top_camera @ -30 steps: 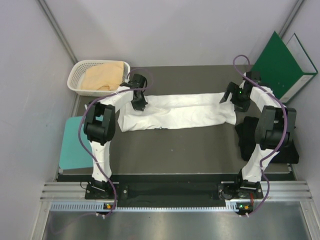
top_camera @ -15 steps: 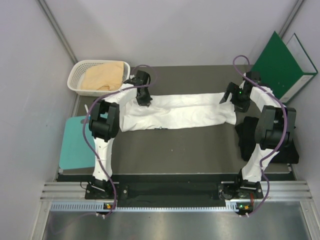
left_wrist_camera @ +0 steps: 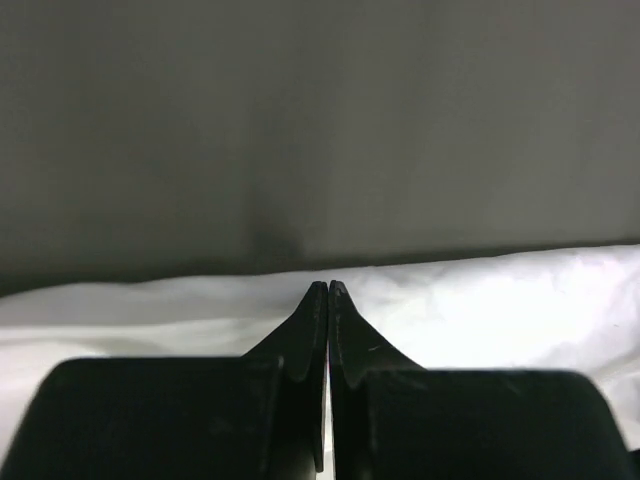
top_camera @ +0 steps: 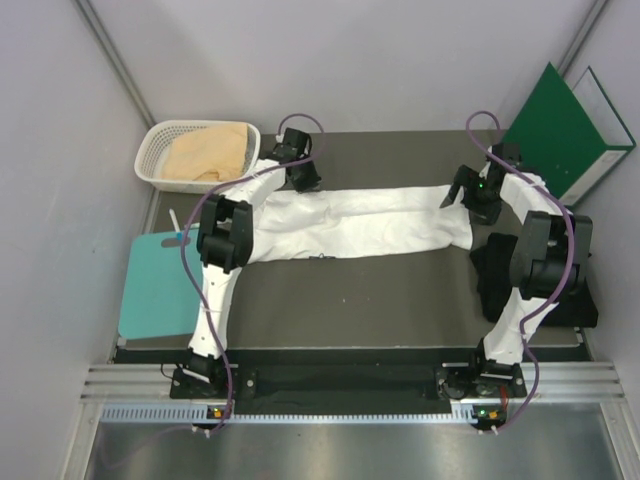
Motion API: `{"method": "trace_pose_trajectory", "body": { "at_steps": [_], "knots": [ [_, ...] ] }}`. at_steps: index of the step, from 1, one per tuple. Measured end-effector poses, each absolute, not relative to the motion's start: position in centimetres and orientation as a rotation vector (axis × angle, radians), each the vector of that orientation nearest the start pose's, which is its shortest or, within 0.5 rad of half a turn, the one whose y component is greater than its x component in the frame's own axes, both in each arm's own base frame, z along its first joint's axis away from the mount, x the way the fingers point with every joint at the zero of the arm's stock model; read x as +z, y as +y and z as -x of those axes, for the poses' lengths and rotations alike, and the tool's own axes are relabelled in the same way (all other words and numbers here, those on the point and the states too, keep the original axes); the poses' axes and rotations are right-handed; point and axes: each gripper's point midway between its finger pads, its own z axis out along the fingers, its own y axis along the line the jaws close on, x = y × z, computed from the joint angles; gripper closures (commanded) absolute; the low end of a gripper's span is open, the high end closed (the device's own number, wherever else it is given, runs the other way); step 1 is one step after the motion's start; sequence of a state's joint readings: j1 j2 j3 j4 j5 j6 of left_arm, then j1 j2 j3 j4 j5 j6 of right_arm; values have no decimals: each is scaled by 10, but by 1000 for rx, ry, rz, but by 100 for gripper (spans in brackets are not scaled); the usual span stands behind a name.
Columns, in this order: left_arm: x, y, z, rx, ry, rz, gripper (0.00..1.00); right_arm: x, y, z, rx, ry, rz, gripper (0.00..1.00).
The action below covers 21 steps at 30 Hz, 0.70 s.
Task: Fold and stack the t-shirts
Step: Rotate the tshirt 90 degrees
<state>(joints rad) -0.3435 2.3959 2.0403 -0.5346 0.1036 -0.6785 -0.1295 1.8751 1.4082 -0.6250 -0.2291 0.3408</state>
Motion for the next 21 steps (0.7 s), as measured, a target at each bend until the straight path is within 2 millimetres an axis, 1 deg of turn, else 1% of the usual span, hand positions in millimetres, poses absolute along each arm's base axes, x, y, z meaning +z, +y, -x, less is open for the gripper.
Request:
{"method": "trace_pose_trajectory", "body": {
  "at_steps": [3, 7, 10, 11, 13, 17, 19, 21],
  "knots": [
    [63, -249, -553, -604, 2482, 362, 100, 76, -2, -424, 372, 2613, -550, 0],
    [87, -255, -564, -643, 2423, 336, 100, 75, -3, -424, 362, 2614, -553, 0],
    [99, -253, -565, -630, 2397, 314, 100, 75, -5, -424, 341, 2614, -558, 0],
    [101, -250, -563, -614, 2396, 311, 100, 74, -7, -424, 333, 2614, -560, 0],
    [109, -243, -554, -583, 2397, 306, 100, 74, -9, -424, 313, 2615, -566, 0],
    [129, -225, -526, -531, 2405, 310, 100, 73, -17, -428, 259, 2611, -577, 0],
    [140, -216, -506, -515, 2409, 319, 100, 72, -22, -431, 230, 2608, -585, 0],
    [146, -206, -482, -497, 2423, 336, 100, 67, -27, -436, 201, 2609, -596, 0]
  ]
}}
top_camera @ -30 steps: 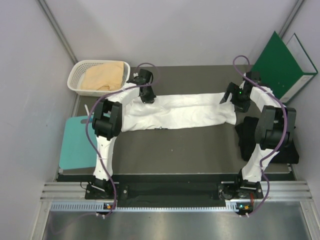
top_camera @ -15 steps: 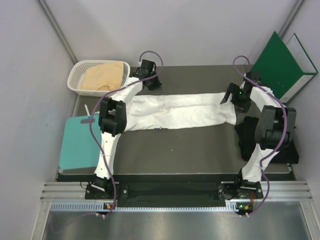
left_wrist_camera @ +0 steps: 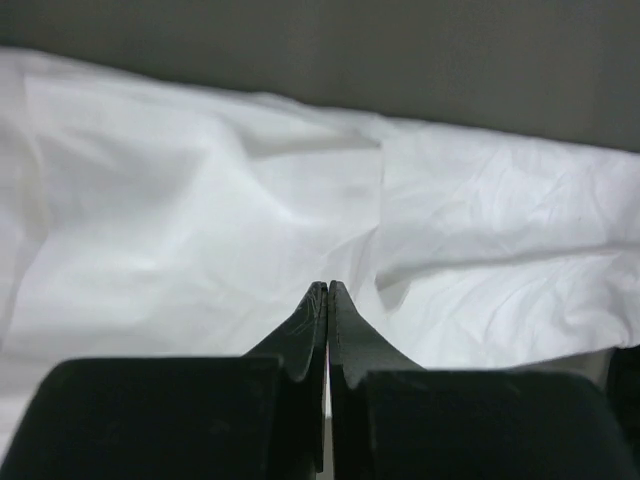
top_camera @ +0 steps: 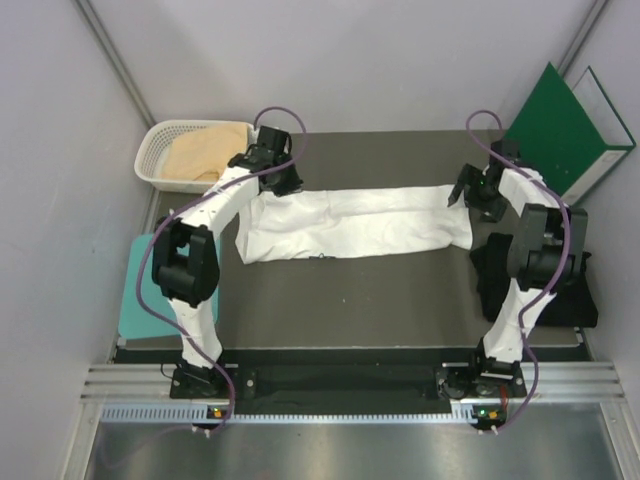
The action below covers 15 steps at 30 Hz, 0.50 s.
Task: Fold and stack the t-shirts
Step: Rotate the tshirt 90 degrees
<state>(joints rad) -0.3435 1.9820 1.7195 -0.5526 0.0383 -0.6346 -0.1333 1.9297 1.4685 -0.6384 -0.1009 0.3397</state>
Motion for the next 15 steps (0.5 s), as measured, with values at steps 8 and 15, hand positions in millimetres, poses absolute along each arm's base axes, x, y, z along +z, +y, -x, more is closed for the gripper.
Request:
{"method": "trace_pose_trajectory", "body": {
  "at_steps": [8, 15],
  "knots": [
    [112, -169, -398, -366, 2582, 450, 100, 35, -34, -452, 157, 2658, -620, 0],
    [76, -139, -341, -178, 2730, 571, 100, 35, -23, -461, 188, 2645, -569, 12]
  ]
}}
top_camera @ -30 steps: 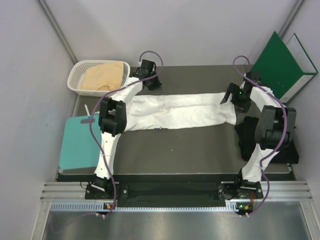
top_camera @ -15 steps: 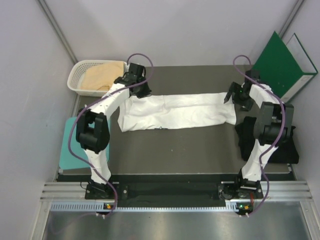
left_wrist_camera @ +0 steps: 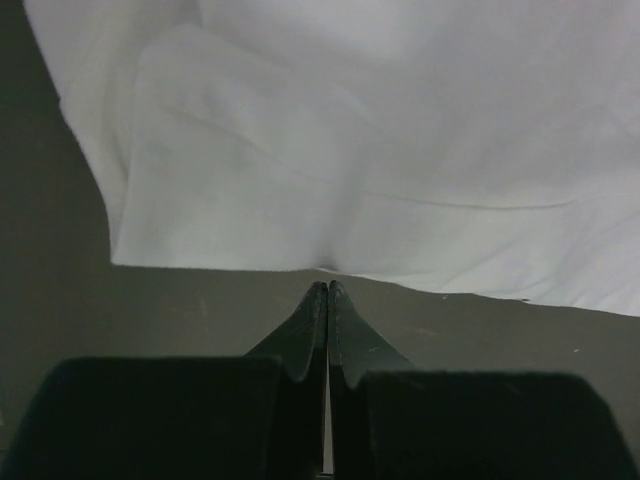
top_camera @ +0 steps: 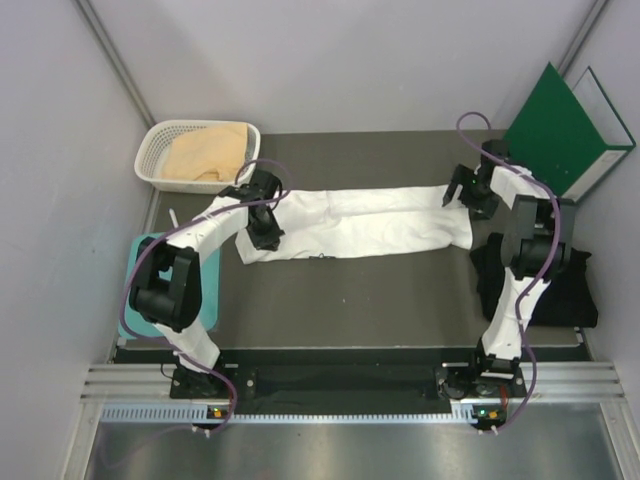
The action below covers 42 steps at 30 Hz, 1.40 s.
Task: Fold and stack the t-shirts
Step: Rotate the tshirt 90 degrees
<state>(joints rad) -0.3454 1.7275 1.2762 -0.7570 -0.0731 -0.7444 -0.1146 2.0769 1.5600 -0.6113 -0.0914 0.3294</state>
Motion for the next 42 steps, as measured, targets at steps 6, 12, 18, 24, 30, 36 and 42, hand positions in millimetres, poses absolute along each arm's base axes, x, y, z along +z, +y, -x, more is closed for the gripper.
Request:
{"method": "trace_pose_trajectory", "body": {
  "at_steps": [6, 12, 18, 24, 30, 36, 42],
  "knots": [
    [78, -122, -322, -72, 2736, 661, 91, 34, 17, -466, 272, 2658, -439, 70],
    [74, -110, -311, 31, 2745, 727, 59, 26, 41, -460, 370, 2664, -390, 97],
    [49, -104, -306, 141, 2798, 772, 41, 25, 45, -447, 430, 2633, -419, 100],
    [23, -102, -313, 268, 2860, 786, 41, 23, 60, -405, 540, 2671, -479, 100],
    [25, -109, -356, 301, 2819, 759, 41, 21, 72, -347, 614, 2750, -530, 100],
    [29, -131, -435, 245, 2730, 689, 39, 18, 78, -289, 649, 2838, -570, 99],
    [30, -163, -509, 93, 2630, 603, 34, 18, 94, -236, 726, 2927, -581, 38]
  ]
}}
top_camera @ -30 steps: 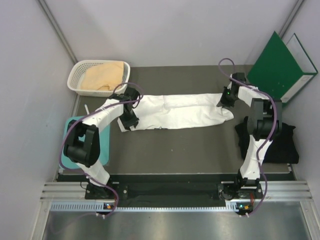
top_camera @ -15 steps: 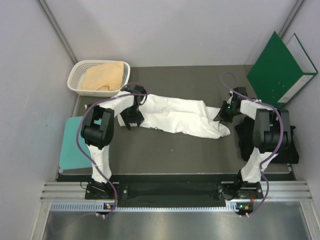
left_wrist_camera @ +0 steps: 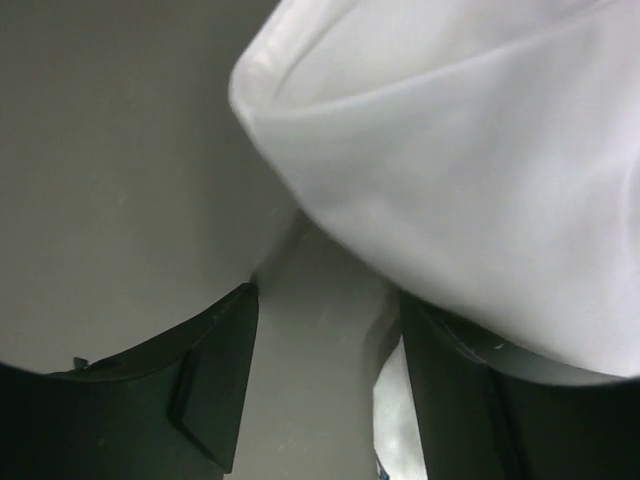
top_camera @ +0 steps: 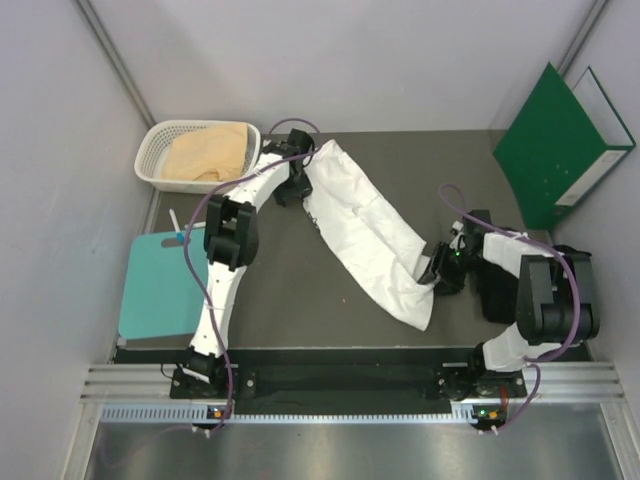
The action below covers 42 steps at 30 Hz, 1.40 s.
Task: Fold and stack the t-shirts
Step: Rotate the tshirt 90 degrees
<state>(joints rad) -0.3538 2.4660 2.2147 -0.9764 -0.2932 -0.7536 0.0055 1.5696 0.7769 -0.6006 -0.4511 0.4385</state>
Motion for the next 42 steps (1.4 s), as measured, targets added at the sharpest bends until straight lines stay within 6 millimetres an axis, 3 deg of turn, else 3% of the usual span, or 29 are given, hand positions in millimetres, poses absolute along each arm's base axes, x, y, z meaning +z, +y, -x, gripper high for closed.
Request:
{"method": "trace_pose_trajectory", "body": {
  "at_steps": [1, 3, 7, 10, 15, 18, 21, 25, 26, 29, 30, 32, 33, 38, 42],
  "knots": [
    [30, -168, -518, 63, 2612, 585, 32, 21, 98, -229, 756, 2943, -580, 18],
    [33, -173, -528, 29, 2589, 561, 29, 27, 102, -221, 769, 2955, -569, 3],
    [35, -178, -534, -12, 2577, 513, 22, 38, 97, -217, 714, 2974, -529, 0],
    [38, -174, -523, -9, 2583, 498, 19, 51, 89, -229, 635, 2961, -504, 0],
    [60, -164, -464, -37, 2639, 515, 18, 81, 75, -273, 521, 2839, -433, 0],
    [79, -172, -425, -126, 2650, 536, 17, 88, 69, -295, 476, 2800, -412, 0],
    [83, -193, -383, -241, 2683, 534, 18, 76, 64, -314, 430, 2808, -407, 1],
    [63, -242, -334, -417, 2789, 493, 18, 43, 58, -321, 370, 2886, -419, 1],
    [56, -250, -326, -447, 2816, 491, 18, 36, 57, -319, 362, 2908, -420, 3],
    [44, -278, -305, -501, 2879, 435, 18, 30, 57, -317, 356, 2948, -413, 31],
    [40, -288, -299, -519, 2897, 417, 18, 30, 57, -319, 357, 2944, -403, 62],
    [34, -302, -292, -549, 2927, 394, 18, 29, 56, -318, 356, 2947, -388, 69],
    [35, -307, -291, -570, 2930, 388, 18, 28, 57, -317, 361, 2948, -392, 77],
    [38, -322, -302, -634, 2914, 400, 18, 19, 63, -298, 419, 2992, -410, 78],
    [38, -332, -303, -676, 2931, 402, 19, 19, 66, -282, 453, 3007, -418, 68]
  ]
}}
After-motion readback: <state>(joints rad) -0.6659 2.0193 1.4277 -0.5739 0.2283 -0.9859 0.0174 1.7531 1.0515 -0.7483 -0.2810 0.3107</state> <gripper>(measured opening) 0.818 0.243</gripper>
